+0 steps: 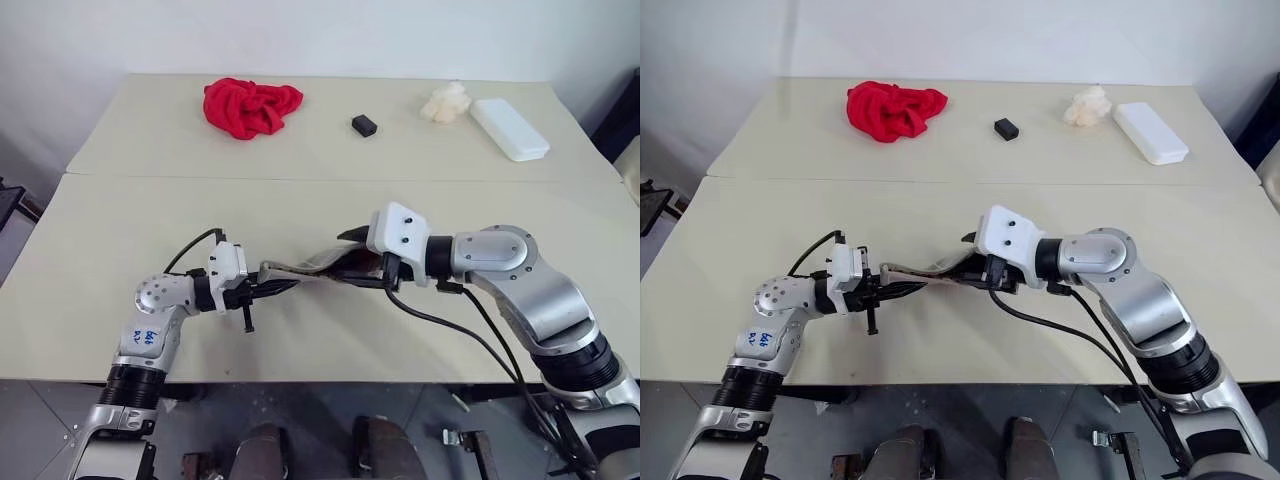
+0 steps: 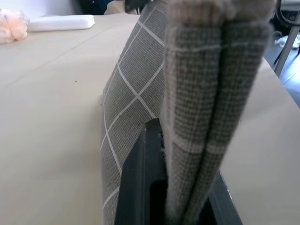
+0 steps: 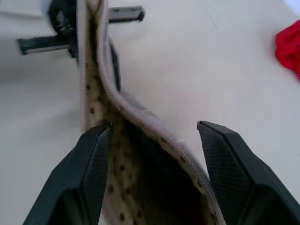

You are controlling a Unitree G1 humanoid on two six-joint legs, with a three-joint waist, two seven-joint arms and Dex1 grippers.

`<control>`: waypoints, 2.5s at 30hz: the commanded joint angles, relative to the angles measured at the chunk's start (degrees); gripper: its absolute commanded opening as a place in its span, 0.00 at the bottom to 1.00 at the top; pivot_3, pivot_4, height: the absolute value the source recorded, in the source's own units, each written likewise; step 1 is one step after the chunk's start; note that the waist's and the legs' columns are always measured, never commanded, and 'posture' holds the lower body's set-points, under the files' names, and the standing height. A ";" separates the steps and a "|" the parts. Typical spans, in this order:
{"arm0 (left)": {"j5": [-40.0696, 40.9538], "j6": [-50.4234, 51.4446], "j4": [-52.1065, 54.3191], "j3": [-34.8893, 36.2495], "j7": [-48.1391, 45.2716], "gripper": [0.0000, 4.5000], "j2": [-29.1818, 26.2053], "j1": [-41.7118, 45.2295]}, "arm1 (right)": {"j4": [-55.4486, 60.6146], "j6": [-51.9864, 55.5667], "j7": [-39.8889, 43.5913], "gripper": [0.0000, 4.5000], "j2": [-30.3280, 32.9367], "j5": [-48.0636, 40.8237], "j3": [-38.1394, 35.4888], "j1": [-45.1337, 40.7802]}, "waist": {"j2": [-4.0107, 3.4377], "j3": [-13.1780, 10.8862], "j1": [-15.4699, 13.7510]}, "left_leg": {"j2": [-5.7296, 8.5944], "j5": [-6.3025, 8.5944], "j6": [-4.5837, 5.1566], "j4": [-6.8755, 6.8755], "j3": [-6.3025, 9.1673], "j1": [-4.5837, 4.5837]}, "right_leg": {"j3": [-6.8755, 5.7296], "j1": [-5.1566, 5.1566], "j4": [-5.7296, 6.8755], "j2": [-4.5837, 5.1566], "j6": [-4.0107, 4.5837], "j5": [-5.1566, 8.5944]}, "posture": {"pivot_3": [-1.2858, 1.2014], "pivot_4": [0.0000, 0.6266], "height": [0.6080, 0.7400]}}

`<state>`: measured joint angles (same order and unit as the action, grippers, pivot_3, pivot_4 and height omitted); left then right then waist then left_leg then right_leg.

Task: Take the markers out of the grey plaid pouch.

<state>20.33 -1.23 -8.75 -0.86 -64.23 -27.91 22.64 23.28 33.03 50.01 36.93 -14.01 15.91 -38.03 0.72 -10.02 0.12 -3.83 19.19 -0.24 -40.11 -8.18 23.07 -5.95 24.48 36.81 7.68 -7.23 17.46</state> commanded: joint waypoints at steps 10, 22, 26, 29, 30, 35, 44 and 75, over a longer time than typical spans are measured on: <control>1.59 2.01 2.47 1.58 0.84 0.00 -0.35 -0.03 | -0.91 -21.88 3.04 0.24 -3.78 -2.17 -7.99 2.92 | 0.00 0.00 -0.01 | 0.00 0.00 0.00 -0.01 0.00 0.00 | 0.00 -0.02 -0.01 0.00 0.00 0.00 | 0.52 0.24 1.00; 2.03 2.38 2.56 1.92 0.55 0.00 -0.38 0.21 | -2.29 -15.80 6.68 0.01 3.59 3.15 -4.44 4.12 | 0.00 0.00 0.01 | 0.00 0.00 0.00 -0.01 0.00 -0.01 | 0.00 -0.01 0.00 0.00 0.00 0.00 | 0.52 0.24 1.00; 2.14 2.39 2.27 1.70 -0.07 0.00 -0.37 0.63 | -2.26 -10.77 7.95 0.01 4.30 5.10 -1.08 3.13 | 0.00 0.00 0.02 | 0.00 0.00 0.00 -0.01 0.00 -0.01 | 0.00 -0.01 0.00 0.00 0.00 0.00 | 0.52 0.24 1.00; 2.34 2.68 2.37 1.19 -1.05 0.00 -0.23 0.82 | -4.46 -8.62 6.72 0.01 3.18 8.98 2.51 0.86 | 0.00 0.00 0.03 | 0.00 0.00 0.00 -0.01 0.00 -0.01 | 0.00 -0.01 0.00 0.00 0.00 0.00 | 0.52 0.24 1.00; 2.35 2.69 2.39 1.00 -1.45 0.00 -0.20 0.89 | -5.40 -7.84 5.62 0.01 2.07 10.24 3.50 -0.46 | 0.00 0.00 0.05 | 0.00 0.00 0.00 -0.01 0.00 -0.01 | 0.00 -0.01 0.00 0.00 0.00 0.00 | 0.52 0.24 1.00; 2.33 3.19 2.42 0.47 -2.53 0.00 0.20 1.57 | -10.02 -11.07 1.53 0.01 -3.59 18.43 9.06 -6.23 | -0.01 0.00 0.32 | -0.01 -0.01 -0.02 0.01 -0.02 -0.01 | 0.00 0.04 0.03 -0.02 0.00 0.00 | 0.52 0.24 1.00; 2.52 3.75 2.23 0.69 -3.19 0.00 -0.05 1.85 | -11.05 -13.65 1.83 0.49 -4.28 25.87 12.72 -6.90 | 0.00 0.00 0.25 | 0.00 -0.01 -0.02 0.00 -0.02 0.02 | -0.01 0.03 0.01 -0.01 0.00 0.00 | 0.52 0.24 1.00; 2.97 4.53 1.29 2.98 -0.58 0.00 0.10 2.75 | -16.81 -30.18 1.36 0.13 -4.81 34.71 10.24 -5.59 | 0.00 0.00 1.48 | 0.00 -0.02 -0.03 0.04 0.00 0.01 | -0.01 0.03 0.02 0.00 0.00 0.00 | 0.52 0.24 1.00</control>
<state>22.16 3.45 -9.04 0.71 -65.44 -27.74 24.56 3.68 4.57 51.27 31.19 21.66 28.63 -43.77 0.71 -10.02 1.60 -3.83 19.18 -0.27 -40.07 -8.18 23.08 -5.97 24.51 36.83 7.68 -7.22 17.47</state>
